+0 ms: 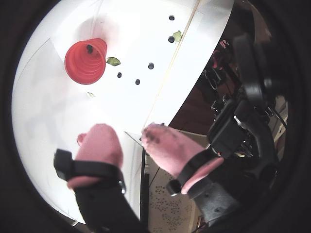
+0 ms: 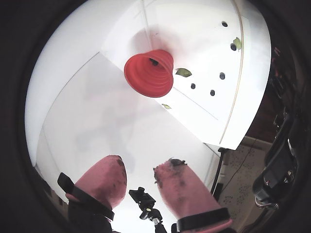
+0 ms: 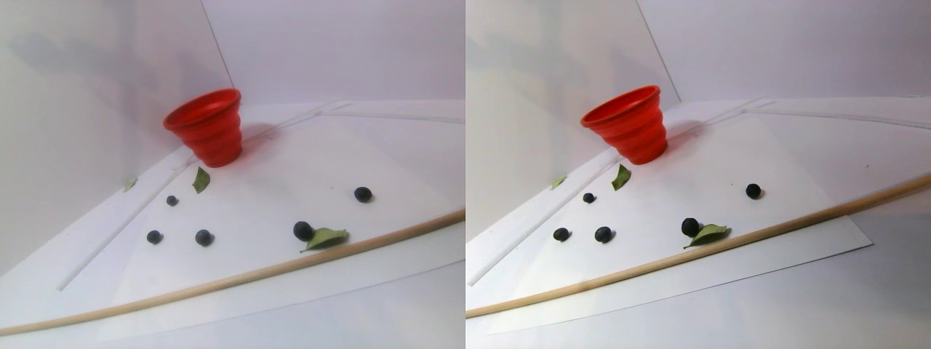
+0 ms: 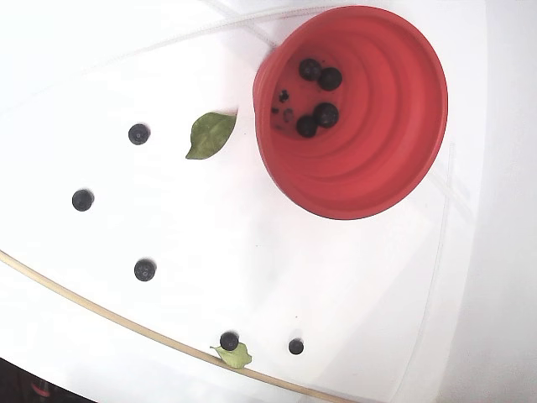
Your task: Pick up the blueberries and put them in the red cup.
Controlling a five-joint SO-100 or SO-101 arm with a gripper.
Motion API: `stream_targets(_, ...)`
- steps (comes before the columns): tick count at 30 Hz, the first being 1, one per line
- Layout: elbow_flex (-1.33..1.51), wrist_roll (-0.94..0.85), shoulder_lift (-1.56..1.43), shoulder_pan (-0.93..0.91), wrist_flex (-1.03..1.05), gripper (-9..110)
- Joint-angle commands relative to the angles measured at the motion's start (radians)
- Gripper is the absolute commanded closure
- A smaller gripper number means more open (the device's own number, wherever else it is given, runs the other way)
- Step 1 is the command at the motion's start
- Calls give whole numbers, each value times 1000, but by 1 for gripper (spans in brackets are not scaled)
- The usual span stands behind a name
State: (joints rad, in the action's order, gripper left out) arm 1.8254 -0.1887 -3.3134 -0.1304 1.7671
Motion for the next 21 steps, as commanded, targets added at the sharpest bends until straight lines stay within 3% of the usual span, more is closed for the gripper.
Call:
stream_targets(1, -14, -5, -29, 2, 2, 90)
stream_targets(21, -34, -63, -15, 66, -91, 91)
